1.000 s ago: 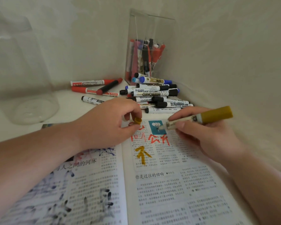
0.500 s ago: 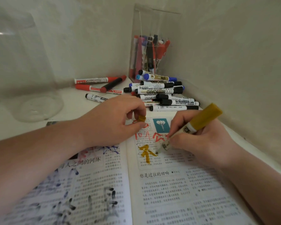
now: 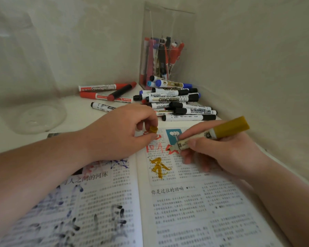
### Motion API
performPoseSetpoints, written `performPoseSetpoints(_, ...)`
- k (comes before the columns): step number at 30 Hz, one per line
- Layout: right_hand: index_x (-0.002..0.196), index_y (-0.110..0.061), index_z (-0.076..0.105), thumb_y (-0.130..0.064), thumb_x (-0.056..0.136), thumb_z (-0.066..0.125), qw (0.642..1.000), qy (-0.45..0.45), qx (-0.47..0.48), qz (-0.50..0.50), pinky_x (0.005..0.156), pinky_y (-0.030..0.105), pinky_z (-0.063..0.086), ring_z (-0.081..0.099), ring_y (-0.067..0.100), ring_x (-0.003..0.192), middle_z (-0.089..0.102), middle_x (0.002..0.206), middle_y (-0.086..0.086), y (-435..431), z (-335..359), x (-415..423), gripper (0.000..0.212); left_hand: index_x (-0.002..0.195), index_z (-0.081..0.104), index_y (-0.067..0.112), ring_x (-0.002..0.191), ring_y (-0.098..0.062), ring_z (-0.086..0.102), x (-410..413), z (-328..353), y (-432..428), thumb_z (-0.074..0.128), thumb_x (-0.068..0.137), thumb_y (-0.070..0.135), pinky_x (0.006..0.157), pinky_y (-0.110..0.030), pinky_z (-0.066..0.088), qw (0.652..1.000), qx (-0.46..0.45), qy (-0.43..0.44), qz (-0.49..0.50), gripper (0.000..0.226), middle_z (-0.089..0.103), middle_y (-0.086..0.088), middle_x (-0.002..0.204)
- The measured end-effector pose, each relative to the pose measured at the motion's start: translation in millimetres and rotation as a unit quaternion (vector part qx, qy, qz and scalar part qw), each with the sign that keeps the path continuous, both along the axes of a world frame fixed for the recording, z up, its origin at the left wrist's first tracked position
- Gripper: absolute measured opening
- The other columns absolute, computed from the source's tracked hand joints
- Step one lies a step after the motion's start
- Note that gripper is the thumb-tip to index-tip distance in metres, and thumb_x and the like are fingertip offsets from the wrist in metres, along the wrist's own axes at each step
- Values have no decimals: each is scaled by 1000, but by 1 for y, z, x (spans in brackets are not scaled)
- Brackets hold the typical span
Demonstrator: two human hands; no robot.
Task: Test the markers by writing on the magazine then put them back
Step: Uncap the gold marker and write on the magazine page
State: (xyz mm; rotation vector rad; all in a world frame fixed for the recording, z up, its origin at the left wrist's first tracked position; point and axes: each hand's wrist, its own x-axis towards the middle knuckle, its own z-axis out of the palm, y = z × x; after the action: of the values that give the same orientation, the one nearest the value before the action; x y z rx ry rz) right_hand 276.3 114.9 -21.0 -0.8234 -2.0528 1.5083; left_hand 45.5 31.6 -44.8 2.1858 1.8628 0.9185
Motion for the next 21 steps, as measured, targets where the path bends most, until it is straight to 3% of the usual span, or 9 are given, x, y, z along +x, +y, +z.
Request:
performPoseSetpoints(3,76,-17,73,-2,84,77,997,-56,61,0,42,17,41,53,5,46,65,59,-3,2,1,0,18,98,62,34,90,-3,53,1,0,0,73,89,35,76,-14,42,1000,1,-7,2,14,59,20,89)
performPoseSetpoints(6,73,-14,70,-4,83,79,996,-61,70,-12,47,13,39,54,1,49,62,57,-9,2,0,-1,16,97,62,35,90,-3,54,1,0,-1,73,88,36,76,-14,42,1000,1,-6,4,15,59,21,89)
performPoseSetpoints(9,71,-13,70,-9,79,82,991,-80,105,-18,50,18,42,52,4,52,61,58,-9,-2,-2,-3,15,95,62,34,89,-4,54,0,0,-1,74,86,37,75,-13,42,1000,8,-2,0,15,58,20,87)
performPoseSetpoints(13,74,-18,72,-17,78,84,993,-93,62,27,47,19,42,52,7,51,61,57,-5,-7,2,-1,12,95,62,32,89,-6,54,1,1,-1,72,86,41,75,-12,41,1000,8,-8,-4,16,58,19,87)
performPoseSetpoints(17,70,-15,69,-9,80,83,994,-85,67,25,46,19,39,49,9,49,58,54,-3,-3,1,0,18,93,62,32,87,-7,54,0,2,-1,72,88,38,74,-14,41,1000,7,-12,-5,12,58,19,85)
performPoseSetpoints(21,69,-14,70,-21,70,78,995,-84,26,42,46,21,39,50,11,49,59,56,3,-4,3,1,11,95,63,32,87,-8,54,0,1,-1,73,89,34,73,-17,42,1000,11,-10,-6,11,58,19,86)
